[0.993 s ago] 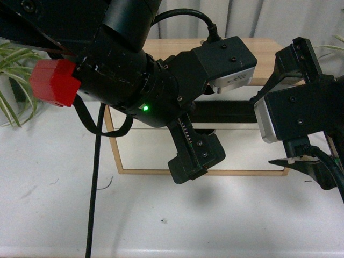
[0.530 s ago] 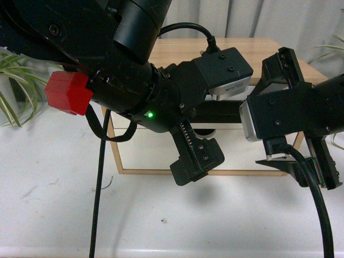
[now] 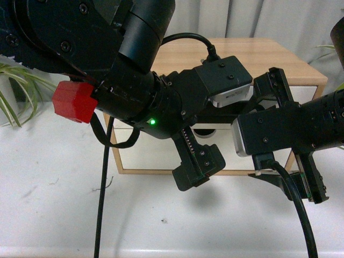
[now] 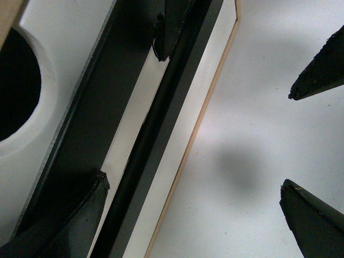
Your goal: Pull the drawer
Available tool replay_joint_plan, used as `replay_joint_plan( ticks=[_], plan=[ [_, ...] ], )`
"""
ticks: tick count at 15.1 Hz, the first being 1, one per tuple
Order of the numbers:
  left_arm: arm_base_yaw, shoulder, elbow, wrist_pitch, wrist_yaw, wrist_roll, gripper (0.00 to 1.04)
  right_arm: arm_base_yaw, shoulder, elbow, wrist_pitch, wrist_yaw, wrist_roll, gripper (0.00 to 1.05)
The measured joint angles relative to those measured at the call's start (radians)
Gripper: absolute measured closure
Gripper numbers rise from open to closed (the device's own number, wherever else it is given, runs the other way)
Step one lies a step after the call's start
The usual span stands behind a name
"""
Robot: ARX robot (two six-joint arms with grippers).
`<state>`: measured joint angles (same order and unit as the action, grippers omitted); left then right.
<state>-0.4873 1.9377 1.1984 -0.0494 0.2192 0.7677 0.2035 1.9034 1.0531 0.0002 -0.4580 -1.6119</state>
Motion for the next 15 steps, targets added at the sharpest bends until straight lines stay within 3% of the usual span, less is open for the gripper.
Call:
replay_joint_plan(
  ticks=[15],
  plan=[
    [-0.036, -0.101, -0.16, 0.06, 0.032, -0.001, 0.07, -0.001, -0.126, -0.157, -0.014, 0.012, 0.007, 0.06]
  ],
)
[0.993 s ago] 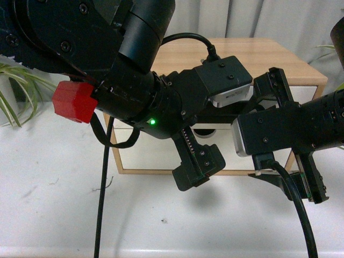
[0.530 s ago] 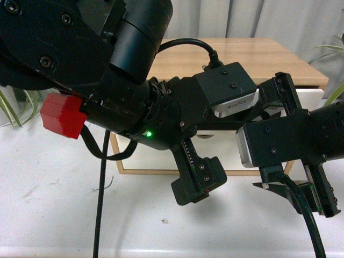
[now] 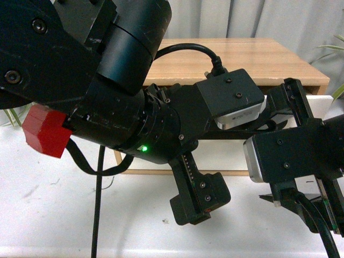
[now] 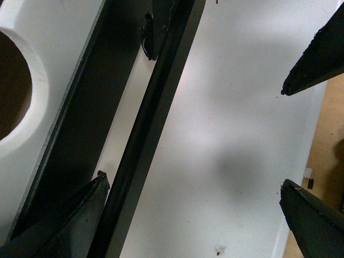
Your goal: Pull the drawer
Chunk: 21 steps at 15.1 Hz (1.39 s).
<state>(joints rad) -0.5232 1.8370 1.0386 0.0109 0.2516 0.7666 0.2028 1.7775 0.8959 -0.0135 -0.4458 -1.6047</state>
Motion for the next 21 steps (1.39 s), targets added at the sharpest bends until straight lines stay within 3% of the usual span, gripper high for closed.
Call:
replay_joint_plan(
  ticks=[5, 10, 14, 18, 20, 21],
  plan=[
    [-0.089, -0.139, -0.214, 0.075, -0.002, -0.06, 0.07, 0.014, -0.234, -0.266, 0.011, -0.006, -0.003, 0.06],
    [-0.081, -0.236, -0.214, 0.037, 0.025, -0.143, 0.07, -0.017, -0.343, -0.267, -0.087, -0.031, 0.019, 0.06],
    [-0.05, -0.34, -0.21, 0.068, 0.109, -0.248, 0.07, -0.047, -0.401, -0.213, -0.133, -0.061, 0.048, 0.06],
    [0.079, -0.43, -0.223, 0.25, 0.166, -0.455, 0.07, -0.089, -0.446, -0.156, -0.08, -0.154, 0.186, 0.06],
    [0.227, -0.478, -0.257, 0.413, 0.095, -0.694, 0.07, -0.13, -0.452, -0.157, 0.084, -0.153, 0.368, 0.06],
    [0.316, -0.492, -0.267, 0.42, 0.002, -0.841, 0.07, -0.149, -0.451, -0.177, 0.235, -0.093, 0.557, 0.06]
  ],
)
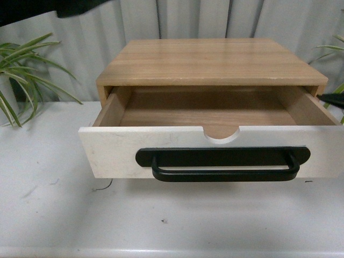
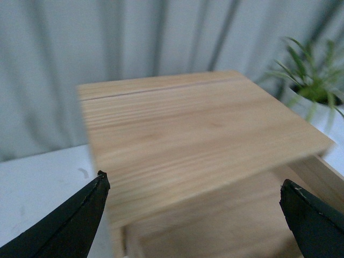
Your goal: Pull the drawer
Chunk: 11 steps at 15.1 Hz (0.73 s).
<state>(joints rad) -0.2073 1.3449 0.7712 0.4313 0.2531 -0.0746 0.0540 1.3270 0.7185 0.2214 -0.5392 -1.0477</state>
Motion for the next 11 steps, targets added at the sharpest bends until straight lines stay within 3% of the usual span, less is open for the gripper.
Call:
replay_joint_plan(
  ticks=[1, 2, 5, 7, 10, 11],
  plan=[
    [0.079, -0.015, -0.032, -0.041, -0.119, -0.082, 0.07, -0.014, 0.008, -0.018, 0.098, 0.108, 0.21, 0.06],
    [0.107, -0.025, -0.048, -0.059, -0.159, -0.108, 0.07, -0.025, 0.011, -0.018, 0.106, 0.176, 0.328, 0.06],
    [0.148, -0.049, -0.077, -0.079, -0.202, -0.137, 0.07, -0.056, 0.011, -0.018, 0.078, 0.247, 0.527, 0.06],
    [0.215, -0.119, -0.136, -0.081, -0.235, -0.162, 0.07, -0.098, -0.02, -0.052, 0.043, 0.306, 0.819, 0.06],
    [0.25, -0.196, -0.227, -0.087, -0.286, -0.128, 0.08, -0.128, -0.094, -0.088, 0.072, 0.333, 1.03, 0.07],
    [0.221, -0.213, -0.319, 0.105, -0.269, -0.068, 0.18, -0.126, -0.108, -0.169, 0.293, 0.417, 1.033, 0.16]
  ],
)
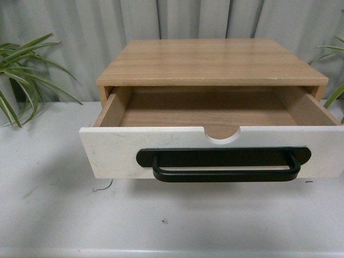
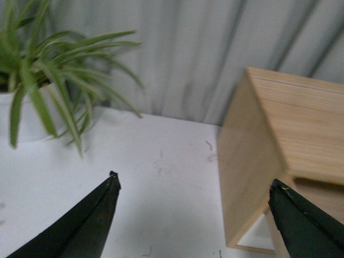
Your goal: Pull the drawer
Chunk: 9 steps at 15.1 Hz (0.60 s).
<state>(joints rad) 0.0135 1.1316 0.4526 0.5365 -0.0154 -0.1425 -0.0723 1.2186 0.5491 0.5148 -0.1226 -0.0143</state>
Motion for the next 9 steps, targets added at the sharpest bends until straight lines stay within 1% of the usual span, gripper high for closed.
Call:
replay_joint_plan(
  ticks=[1, 2, 3, 4, 5, 7, 9],
  plan=[
    [-0.023, -0.07, -0.107, 0.127, 0.024, 0.066, 0.3, -0.001, -0.071, -0.113, 0.122, 0.032, 0.0, 0.29],
    [-0.023, -0.117, -0.155, 0.179, 0.022, 0.096, 0.41, -0.001, -0.158, -0.178, 0.106, 0.041, 0.0, 0.4],
    [-0.015, -0.161, -0.187, 0.185, 0.015, 0.112, 0.54, 0.0, -0.276, -0.229, 0.066, 0.049, 0.0, 0.53],
    [-0.012, -0.189, -0.219, 0.18, 0.014, 0.121, 0.65, 0.027, -0.347, -0.258, 0.078, 0.09, 0.0, 0.64],
    [-0.013, -0.218, -0.257, 0.166, 0.014, 0.124, 0.77, 0.068, -0.389, -0.289, 0.084, 0.113, 0.0, 0.77],
    [-0.013, -0.294, -0.301, 0.145, 0.014, 0.125, 1.01, 0.077, -0.433, -0.364, 0.061, 0.121, 0.0, 1.01],
    [-0.013, -0.366, -0.339, 0.109, 0.014, 0.128, 1.03, 0.072, -0.505, -0.403, 0.052, 0.122, 0.003, 1.03]
  ],
)
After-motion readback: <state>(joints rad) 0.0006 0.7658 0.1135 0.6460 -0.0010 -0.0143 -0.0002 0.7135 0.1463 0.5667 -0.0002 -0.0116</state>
